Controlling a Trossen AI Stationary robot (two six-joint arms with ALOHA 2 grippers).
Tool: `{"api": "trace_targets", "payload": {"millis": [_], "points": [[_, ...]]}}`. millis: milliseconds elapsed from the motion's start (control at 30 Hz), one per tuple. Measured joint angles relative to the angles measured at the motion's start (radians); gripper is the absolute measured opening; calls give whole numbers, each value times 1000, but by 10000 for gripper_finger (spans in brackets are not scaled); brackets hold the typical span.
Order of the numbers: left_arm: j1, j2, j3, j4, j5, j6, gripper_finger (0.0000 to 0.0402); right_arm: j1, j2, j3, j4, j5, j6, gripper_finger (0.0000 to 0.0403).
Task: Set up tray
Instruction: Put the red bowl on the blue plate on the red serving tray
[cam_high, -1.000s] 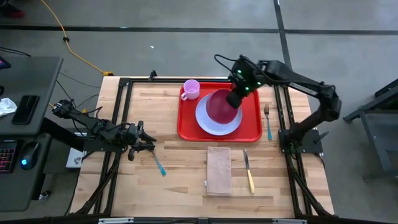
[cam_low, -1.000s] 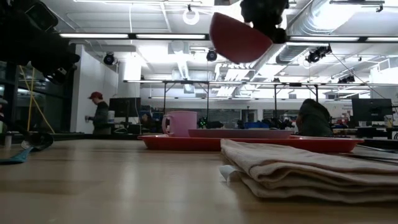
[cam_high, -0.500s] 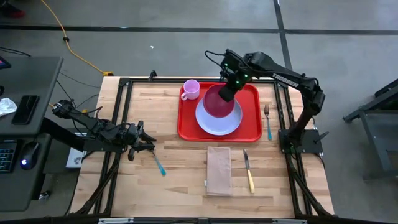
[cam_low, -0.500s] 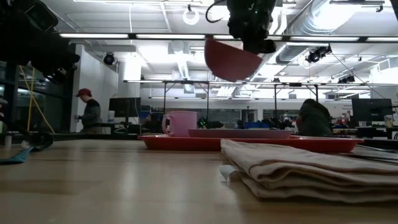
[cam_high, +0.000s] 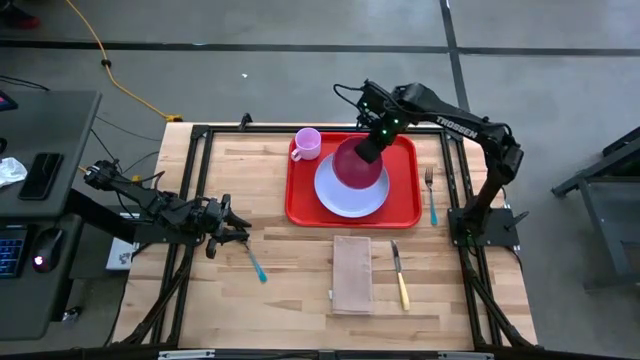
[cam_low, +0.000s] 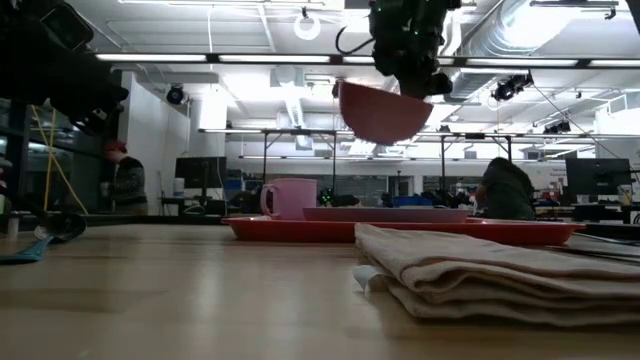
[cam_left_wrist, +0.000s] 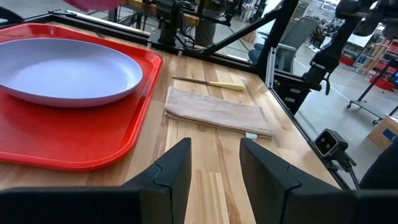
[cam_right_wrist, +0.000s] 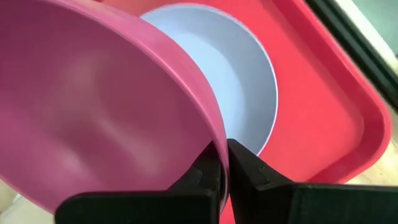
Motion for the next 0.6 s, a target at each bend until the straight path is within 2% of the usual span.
{"api": "trace_targets", "payload": {"millis": [200, 300, 600], "points": [[0, 0, 0, 0, -1, 0, 166, -18, 0, -80, 72, -11, -3, 0], [0, 0, 0, 0, -1, 0, 166, -31, 0, -105, 109, -57, -2, 0], [0, 0, 0, 0, -2, 0, 166, -55, 74, -111, 98, -87, 4, 0]]}}
